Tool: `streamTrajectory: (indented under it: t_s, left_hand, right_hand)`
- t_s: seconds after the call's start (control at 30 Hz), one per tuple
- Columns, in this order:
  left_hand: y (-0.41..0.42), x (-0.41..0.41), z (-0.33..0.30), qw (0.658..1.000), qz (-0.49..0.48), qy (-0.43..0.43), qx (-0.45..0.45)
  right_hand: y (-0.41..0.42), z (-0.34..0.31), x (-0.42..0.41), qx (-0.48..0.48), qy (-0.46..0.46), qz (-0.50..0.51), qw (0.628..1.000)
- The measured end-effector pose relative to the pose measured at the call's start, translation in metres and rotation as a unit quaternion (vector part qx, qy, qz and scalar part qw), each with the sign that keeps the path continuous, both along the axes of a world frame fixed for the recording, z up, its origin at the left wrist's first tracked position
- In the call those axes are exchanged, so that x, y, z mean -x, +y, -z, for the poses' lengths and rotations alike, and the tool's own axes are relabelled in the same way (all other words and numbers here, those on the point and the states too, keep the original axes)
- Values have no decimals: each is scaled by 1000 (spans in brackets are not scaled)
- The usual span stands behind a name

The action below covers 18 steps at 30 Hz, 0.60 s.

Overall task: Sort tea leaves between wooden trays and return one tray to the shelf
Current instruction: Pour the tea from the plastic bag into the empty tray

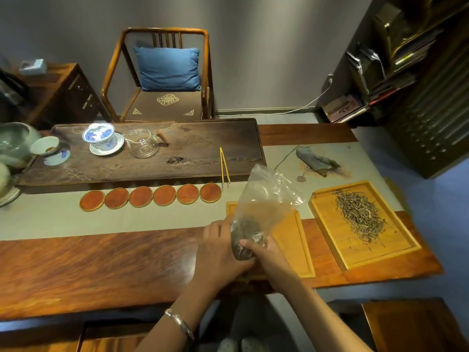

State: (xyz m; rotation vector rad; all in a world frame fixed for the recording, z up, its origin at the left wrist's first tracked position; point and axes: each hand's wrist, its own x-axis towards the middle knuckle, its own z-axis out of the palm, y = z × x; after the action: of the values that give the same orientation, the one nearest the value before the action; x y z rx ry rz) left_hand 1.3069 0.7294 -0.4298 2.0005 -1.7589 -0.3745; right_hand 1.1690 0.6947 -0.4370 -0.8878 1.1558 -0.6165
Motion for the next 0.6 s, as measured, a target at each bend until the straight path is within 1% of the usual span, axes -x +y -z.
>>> streamTrajectory:
  t_s: [0.03,0.1,0.17,0.2,0.23,0.3,0.33,0.37,0.4,0.43,0.53,0.6]
  left_hand:
    - [4,4,-2,1000,9,-2,-3]
    - [13,7,-4,999,11,51,-10]
    - [19,6,-4,986,-19,163,-31]
    - [20,5,-4,969,-42,237,-54]
    - [20,6,-4,942,-68,318,-77]
    - [18,12,-1,868,-116,466,-126]
    - [16,14,3,832,-129,517,-154]
    - [14,17,8,805,-143,546,-185]
    - [12,19,12,792,-151,552,-213]
    - [10,20,15,792,-150,544,-234]
    - [9,26,15,800,-120,527,-260]
    - [10,29,14,818,-106,501,-263]
  right_hand:
    - [0,-1,7,-6,9,5,1000]
    - [-2,0,23,-20,6,10,1000]
    - [-2,-1,40,-33,-24,-1,999]
    - [-2,0,48,-41,-36,-13,998]
    - [-2,0,55,-54,-44,-22,997]
    - [-1,0,65,-86,-71,-22,993]
    - [-2,1,70,-102,-92,-19,990]
    - [-2,1,72,-117,-113,-14,987]
    - [-2,1,75,-131,-132,-12,982]
    - [-3,1,77,-144,-149,-16,978]
    - [-7,0,81,-173,-163,-66,969]
    - [-8,-2,82,-187,-145,-111,965]
